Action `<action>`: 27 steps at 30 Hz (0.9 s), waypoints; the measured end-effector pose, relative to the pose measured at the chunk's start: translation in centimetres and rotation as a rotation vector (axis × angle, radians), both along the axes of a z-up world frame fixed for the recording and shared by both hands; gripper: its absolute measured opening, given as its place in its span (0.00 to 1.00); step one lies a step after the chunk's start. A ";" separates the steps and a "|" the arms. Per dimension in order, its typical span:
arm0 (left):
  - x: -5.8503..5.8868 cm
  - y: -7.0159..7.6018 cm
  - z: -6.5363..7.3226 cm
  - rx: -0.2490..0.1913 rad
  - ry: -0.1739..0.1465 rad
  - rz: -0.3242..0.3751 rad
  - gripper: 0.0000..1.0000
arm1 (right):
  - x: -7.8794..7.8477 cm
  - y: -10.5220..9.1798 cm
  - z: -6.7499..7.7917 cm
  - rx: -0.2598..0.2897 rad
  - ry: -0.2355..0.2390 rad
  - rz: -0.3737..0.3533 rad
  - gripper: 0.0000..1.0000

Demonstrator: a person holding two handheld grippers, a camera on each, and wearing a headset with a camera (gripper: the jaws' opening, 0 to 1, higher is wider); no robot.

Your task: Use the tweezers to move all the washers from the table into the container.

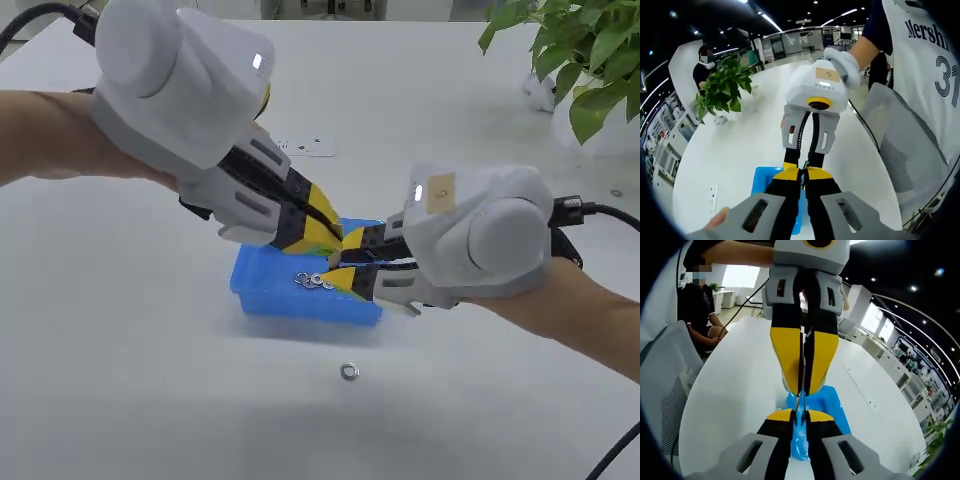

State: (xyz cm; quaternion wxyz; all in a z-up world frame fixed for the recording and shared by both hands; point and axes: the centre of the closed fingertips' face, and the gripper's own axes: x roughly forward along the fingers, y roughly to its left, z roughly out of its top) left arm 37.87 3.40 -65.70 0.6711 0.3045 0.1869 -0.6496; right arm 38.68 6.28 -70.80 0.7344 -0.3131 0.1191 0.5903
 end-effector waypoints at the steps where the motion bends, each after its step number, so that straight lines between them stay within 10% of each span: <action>1: 0.1 0.0 -0.1 -0.001 0.000 0.001 0.06 | -0.1 -0.1 -0.1 -0.002 0.002 0.000 0.11; 18: 0.2 -0.2 0.0 -0.026 0.048 0.019 0.07 | -3.6 -1.0 -1.8 -0.035 0.040 0.025 0.11; 20: -4.1 -0.9 -1.4 -0.015 0.069 0.045 0.07 | -3.9 -1.1 -2.1 -0.038 0.042 0.026 0.11; 27: -6.1 -1.7 -2.6 -0.016 0.103 0.038 0.07 | -5.5 -1.2 -3.4 -0.036 0.075 0.029 0.11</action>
